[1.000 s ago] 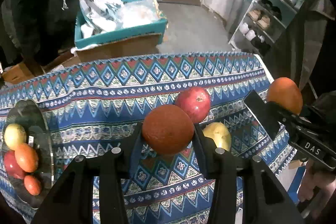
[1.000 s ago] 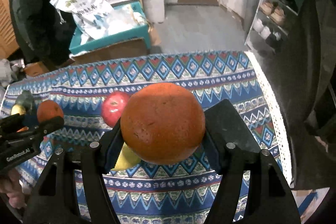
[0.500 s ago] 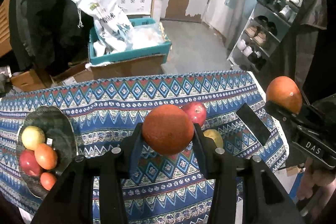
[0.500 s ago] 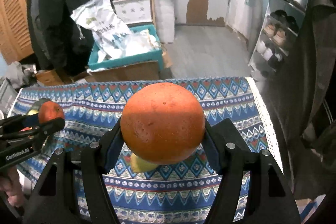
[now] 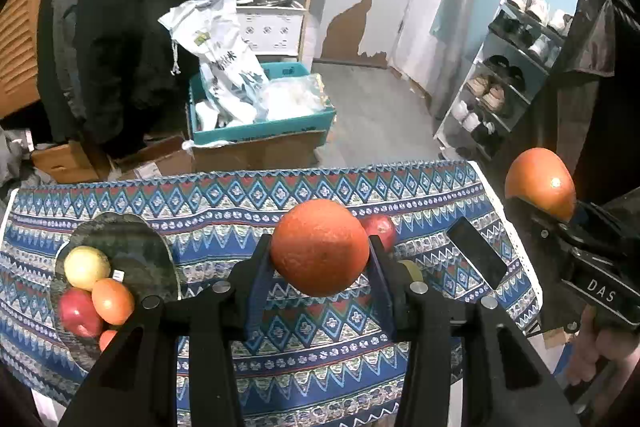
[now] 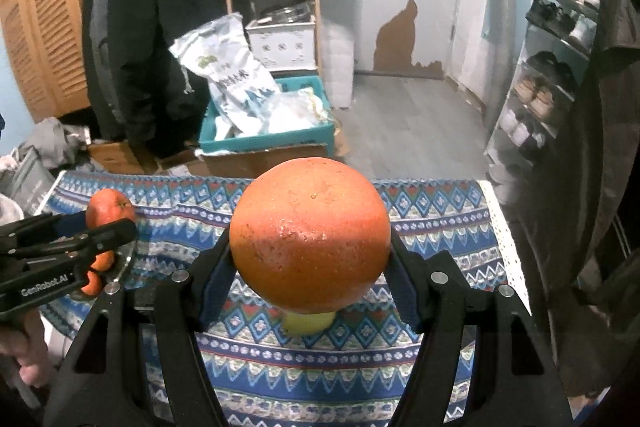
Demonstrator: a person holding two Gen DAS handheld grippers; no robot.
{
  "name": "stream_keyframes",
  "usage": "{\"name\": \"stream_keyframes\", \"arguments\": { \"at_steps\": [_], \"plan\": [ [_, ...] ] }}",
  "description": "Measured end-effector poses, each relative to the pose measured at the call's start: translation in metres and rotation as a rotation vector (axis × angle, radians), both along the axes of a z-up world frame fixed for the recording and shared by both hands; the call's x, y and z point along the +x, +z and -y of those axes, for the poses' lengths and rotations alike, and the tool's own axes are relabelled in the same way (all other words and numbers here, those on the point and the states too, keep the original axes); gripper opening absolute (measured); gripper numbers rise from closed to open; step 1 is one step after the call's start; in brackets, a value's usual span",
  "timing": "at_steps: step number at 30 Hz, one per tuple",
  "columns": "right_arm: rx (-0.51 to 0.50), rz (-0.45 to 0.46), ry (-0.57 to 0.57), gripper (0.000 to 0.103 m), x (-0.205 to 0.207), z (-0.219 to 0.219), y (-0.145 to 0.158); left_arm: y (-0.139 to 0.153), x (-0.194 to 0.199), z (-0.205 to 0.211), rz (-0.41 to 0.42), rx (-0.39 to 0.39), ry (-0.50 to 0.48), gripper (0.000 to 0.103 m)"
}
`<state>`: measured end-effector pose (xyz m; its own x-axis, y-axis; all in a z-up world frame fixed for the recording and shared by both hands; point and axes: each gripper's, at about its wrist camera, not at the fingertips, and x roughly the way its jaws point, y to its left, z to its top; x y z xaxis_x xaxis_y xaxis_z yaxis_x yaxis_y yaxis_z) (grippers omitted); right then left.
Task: Organize fruits
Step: 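Carry both oranges over the dark glass plate and lower them onto it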
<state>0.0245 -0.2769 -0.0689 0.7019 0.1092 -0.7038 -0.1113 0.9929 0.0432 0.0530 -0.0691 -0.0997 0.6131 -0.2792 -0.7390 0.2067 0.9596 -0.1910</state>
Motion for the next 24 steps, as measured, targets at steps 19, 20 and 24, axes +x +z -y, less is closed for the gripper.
{"name": "stream_keyframes", "arguments": {
  "at_steps": [19,20,24],
  "plan": [
    [0.031,0.019,0.098,0.068,0.017,-0.060,0.015,0.013,-0.008,-0.059,0.027,-0.034,0.098,0.046],
    [0.034,0.017,0.104,0.068,0.018,-0.064,0.015,0.013,-0.008,-0.062,0.026,-0.035,0.103,0.046],
    [0.041,0.007,0.131,0.068,0.024,-0.080,0.015,0.010,-0.008,-0.077,0.019,-0.040,0.132,0.046]
  ]
}}
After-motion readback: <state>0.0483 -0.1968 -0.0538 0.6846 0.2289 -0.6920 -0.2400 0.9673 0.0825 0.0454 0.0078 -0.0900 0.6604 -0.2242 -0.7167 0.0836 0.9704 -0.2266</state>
